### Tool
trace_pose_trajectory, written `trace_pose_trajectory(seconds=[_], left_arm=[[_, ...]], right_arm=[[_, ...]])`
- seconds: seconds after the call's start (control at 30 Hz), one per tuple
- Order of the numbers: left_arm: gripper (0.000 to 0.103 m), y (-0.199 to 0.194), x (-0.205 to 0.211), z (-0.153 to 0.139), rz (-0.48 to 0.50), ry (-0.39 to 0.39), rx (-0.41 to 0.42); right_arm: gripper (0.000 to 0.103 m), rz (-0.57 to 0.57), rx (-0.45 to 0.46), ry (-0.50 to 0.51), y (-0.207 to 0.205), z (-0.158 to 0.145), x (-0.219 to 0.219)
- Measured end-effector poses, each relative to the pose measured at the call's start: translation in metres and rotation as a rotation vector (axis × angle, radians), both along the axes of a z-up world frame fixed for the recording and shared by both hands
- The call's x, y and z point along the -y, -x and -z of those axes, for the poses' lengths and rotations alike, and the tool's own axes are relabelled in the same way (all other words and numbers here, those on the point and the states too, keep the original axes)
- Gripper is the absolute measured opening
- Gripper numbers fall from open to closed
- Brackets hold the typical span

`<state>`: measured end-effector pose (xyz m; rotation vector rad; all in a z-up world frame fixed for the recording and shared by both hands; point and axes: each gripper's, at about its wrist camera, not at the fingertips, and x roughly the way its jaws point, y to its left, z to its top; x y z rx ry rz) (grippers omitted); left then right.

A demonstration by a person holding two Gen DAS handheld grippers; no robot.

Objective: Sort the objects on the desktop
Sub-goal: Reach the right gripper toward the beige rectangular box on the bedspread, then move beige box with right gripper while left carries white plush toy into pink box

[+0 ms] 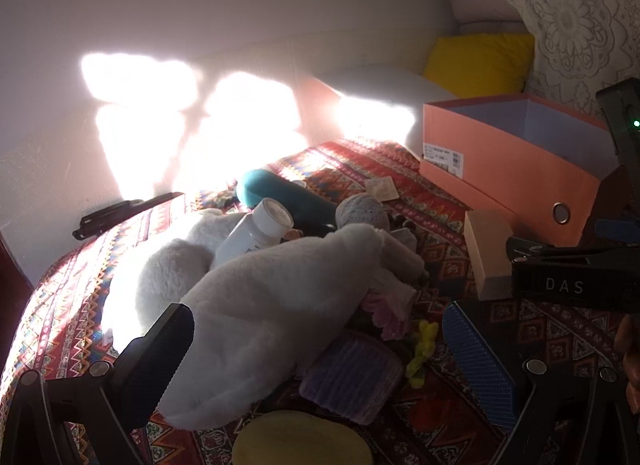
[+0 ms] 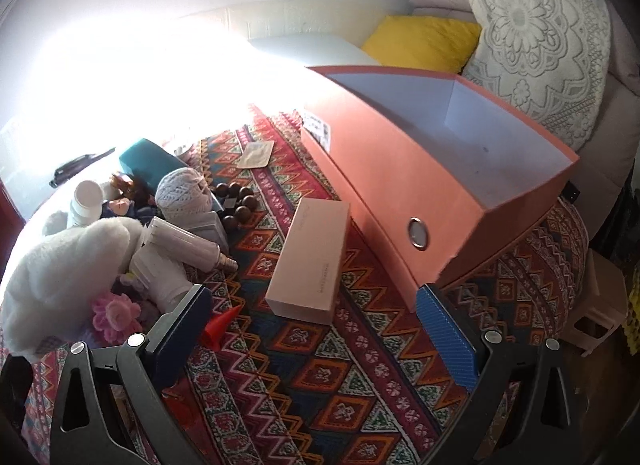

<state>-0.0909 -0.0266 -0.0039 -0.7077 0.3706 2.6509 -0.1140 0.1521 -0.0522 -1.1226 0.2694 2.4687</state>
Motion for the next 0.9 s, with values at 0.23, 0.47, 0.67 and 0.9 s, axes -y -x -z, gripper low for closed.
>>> trace_pose_trajectory(seconds=[0.23, 0.47, 0.67, 0.9], left_arm=[[0.102, 0.049, 0.009, 0.027, -0.007, 0.009, 0.116], [0.102, 0.073, -0.016, 0.056, -0.009, 0.24, 0.049], [0.081, 0.089, -0.014, 0.054, -0.007, 0.224, 0.07], [0.07, 0.043, 0.007, -0.004, -0.094, 0.045, -0.017]], right_arm=[[0.103, 0.026, 0.204, -0.029, 0.066, 0.039, -0.007], [0.091, -0.006, 0.303, 0.139, 0.091, 0.072, -0.026], [0.054, -0.143, 0.168, 0.267, 0.074, 0.042, -0.015], [0.053, -0.212, -0.108, 0.201, 0.023, -0.022, 0.015]])
